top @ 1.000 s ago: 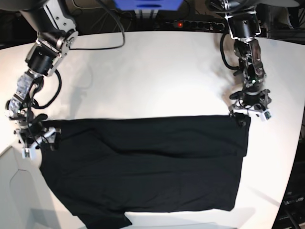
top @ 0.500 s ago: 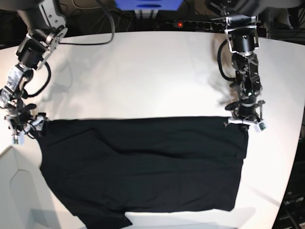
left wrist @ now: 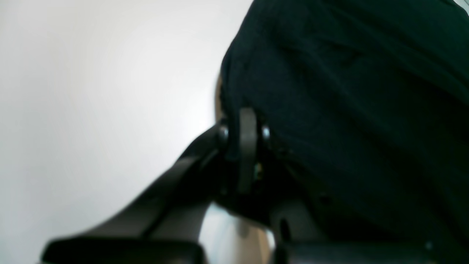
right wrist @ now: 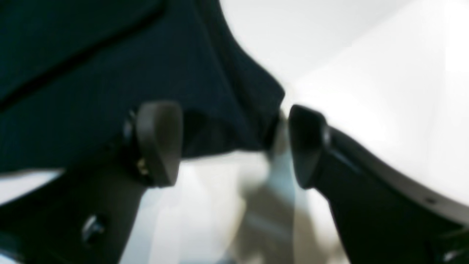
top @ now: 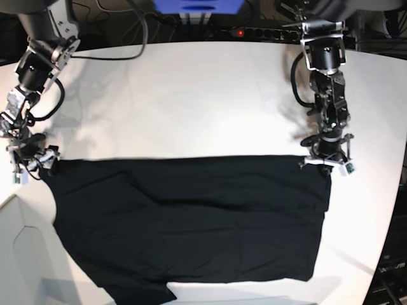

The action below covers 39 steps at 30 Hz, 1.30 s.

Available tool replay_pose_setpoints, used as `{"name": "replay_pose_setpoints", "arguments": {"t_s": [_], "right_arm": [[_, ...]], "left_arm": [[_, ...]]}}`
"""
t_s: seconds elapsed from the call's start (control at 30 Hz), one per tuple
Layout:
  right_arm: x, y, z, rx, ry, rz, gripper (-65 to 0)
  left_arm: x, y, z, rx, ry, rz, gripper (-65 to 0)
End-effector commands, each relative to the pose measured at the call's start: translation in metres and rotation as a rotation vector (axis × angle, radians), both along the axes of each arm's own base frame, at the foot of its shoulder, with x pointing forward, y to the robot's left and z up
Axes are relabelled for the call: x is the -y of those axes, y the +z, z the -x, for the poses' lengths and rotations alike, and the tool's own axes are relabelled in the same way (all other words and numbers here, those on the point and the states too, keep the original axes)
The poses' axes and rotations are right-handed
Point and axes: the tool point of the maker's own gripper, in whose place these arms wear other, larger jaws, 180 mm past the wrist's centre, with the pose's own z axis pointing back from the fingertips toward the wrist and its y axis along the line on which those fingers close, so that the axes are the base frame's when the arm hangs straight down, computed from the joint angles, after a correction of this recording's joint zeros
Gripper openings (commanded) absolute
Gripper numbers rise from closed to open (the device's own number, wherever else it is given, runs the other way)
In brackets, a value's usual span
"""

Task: Fold the T-shirt properly
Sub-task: 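Lift the shoulder edge and pull it toward the hem with both grippers, then drag the shirt back toward the robot with both grippers and release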

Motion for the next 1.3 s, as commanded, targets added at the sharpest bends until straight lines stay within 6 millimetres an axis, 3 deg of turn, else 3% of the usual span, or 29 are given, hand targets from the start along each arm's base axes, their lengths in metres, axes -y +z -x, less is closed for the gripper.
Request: {"name": "replay_pose_setpoints", "arguments": {"t_s": [0.0, 0.23, 0.37, 0.6, 0.8, 0.93, 1.13, 1.27], "right_arm": [[0.004, 0.006, -0.003, 0.004, 0.011, 0.015, -30.6], [0.001, -0.004, 0.009, -0.029, 0.033, 0.012, -65.0], [0.013, -0.005, 0.023, -0.050, 0.029, 0.046, -65.0], [0.028, 0.023, 0.051, -0.032, 0.062, 0.205, -65.0], [0.031, 0.053, 0.067, -0.063, 0.099, 0.342, -65.0], [0.033, 0.077, 0.063, -0.069, 0.101, 0.405, -65.0], [0.039, 0.128, 0.019, -0.011, 0.060, 0.442, -65.0], [0.033, 0.158, -0.031, 0.006, 0.086, 0.428, -65.0]], "left_arm": [[0.000, -0.013, 0.009, -0.073, -0.001, 0.018, -65.0], [-0.001, -0.019, 0.018, -0.091, -0.001, 0.016, -65.0], [0.000, -0.023, 0.029, -0.104, -0.007, 0.008, -65.0], [0.009, 0.023, 0.041, 0.001, -0.062, -0.059, -65.0], [-0.001, 0.061, 0.052, 0.046, -0.050, -0.084, -65.0], [-0.008, 0.078, 0.048, 0.065, -0.028, -0.080, -65.0], [-0.010, 0.110, 0.015, 0.151, -0.028, -0.089, -65.0], [-0.009, 0.123, -0.010, 0.151, -0.032, -0.050, -65.0]]}}
